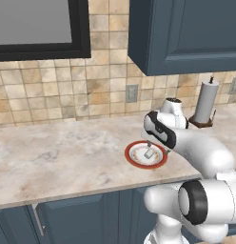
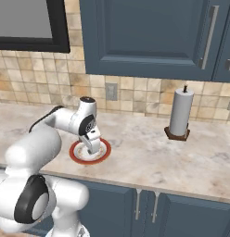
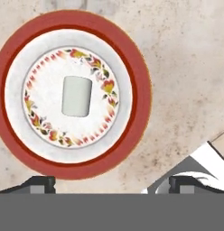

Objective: Pick up the marshmallow and place it in the cup of hot chocolate on the dining counter.

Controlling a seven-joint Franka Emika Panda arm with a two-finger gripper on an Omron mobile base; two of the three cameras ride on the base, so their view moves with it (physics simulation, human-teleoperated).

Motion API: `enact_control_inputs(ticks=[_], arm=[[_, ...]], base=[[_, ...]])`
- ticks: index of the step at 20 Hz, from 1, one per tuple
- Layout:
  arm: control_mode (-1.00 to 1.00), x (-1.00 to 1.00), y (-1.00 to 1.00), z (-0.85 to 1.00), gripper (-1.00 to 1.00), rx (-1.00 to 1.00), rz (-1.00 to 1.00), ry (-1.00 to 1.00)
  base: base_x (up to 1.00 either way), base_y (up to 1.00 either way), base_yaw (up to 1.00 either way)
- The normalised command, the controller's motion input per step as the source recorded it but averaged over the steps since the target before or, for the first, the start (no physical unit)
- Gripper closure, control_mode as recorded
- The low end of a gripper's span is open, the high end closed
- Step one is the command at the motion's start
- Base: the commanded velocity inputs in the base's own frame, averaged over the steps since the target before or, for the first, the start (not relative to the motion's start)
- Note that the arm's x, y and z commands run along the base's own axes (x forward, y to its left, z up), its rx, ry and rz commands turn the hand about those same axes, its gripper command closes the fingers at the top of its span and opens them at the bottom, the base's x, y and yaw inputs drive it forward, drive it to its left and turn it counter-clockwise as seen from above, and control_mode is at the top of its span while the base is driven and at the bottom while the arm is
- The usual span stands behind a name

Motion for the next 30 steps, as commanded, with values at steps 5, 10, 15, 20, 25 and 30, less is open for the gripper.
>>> enact_control_inputs(ticks=[5,10,15,20,25,30], arm=[[-1.00,0.49,-0.08,-0.35,-1.00,0.00,0.00,0.08],[-1.00,0.47,0.00,-0.28,-1.00,0.00,0.00,0.09],[-1.00,0.33,0.00,-0.30,-1.00,0.00,-0.03,0.07],[-1.00,0.12,0.00,-0.33,-1.00,-0.03,-0.04,0.01],[-1.00,0.00,0.00,-0.28,-1.00,-0.03,-0.03,-0.02],[-1.00,0.00,0.00,-0.12,-1.00,-0.01,-0.03,-0.01]], base=[[0.00,0.00,0.00],[0.00,0.00,0.00],[0.00,0.00,0.00],[0.00,0.00,0.00],[0.00,0.00,0.00],[0.00,0.00,0.00]])
